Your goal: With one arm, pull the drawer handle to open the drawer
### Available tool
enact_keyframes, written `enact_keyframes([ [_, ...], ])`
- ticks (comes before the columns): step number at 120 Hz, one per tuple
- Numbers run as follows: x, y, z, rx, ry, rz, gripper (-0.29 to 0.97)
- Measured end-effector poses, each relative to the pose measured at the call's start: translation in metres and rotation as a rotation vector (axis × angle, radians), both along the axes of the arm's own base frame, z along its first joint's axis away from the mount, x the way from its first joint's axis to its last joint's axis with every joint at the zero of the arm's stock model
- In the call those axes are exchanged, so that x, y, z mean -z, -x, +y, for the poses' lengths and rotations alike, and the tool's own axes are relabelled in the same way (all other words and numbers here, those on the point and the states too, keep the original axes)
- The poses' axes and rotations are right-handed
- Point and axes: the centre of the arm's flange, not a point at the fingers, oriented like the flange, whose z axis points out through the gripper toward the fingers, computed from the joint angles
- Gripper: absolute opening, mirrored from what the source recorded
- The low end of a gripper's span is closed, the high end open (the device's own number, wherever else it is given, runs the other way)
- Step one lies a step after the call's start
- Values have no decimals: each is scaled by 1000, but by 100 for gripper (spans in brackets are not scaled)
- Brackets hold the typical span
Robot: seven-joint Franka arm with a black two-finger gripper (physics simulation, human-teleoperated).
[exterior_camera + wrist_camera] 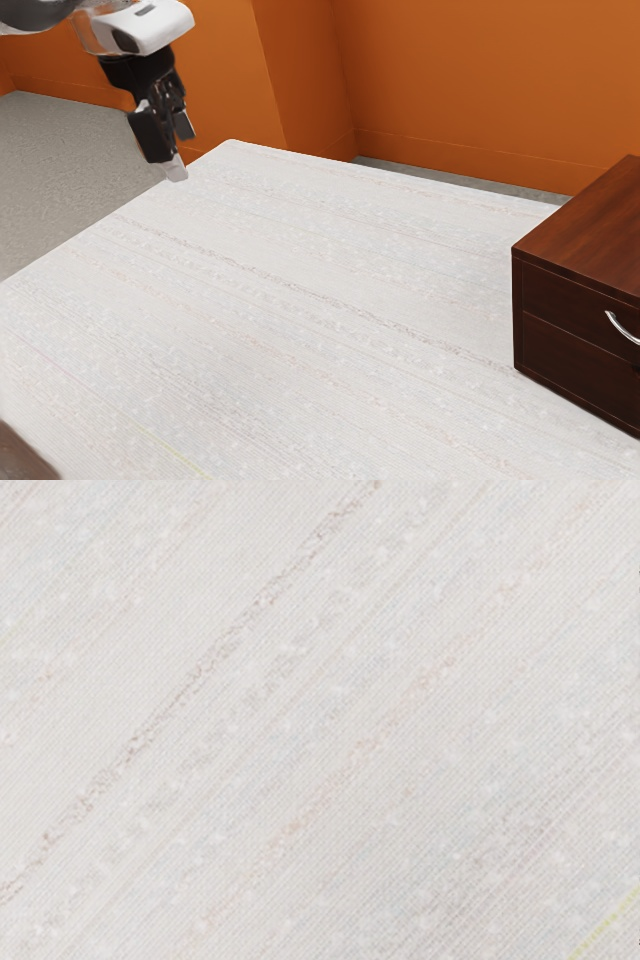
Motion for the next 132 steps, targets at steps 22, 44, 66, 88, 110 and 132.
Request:
enact_keyframes([
  [22, 22, -15, 4, -1, 14, 40, 68],
  [44, 37, -19, -29, 56, 13, 79, 68],
  [66, 43, 4, -61, 148, -14, 88, 68],
  [88, 58, 0, -101, 368, -11, 98, 68],
  [110, 71, -7, -158, 653, -1, 58, 68],
  [132, 85, -15, -221, 909, 25, -28, 68],
])
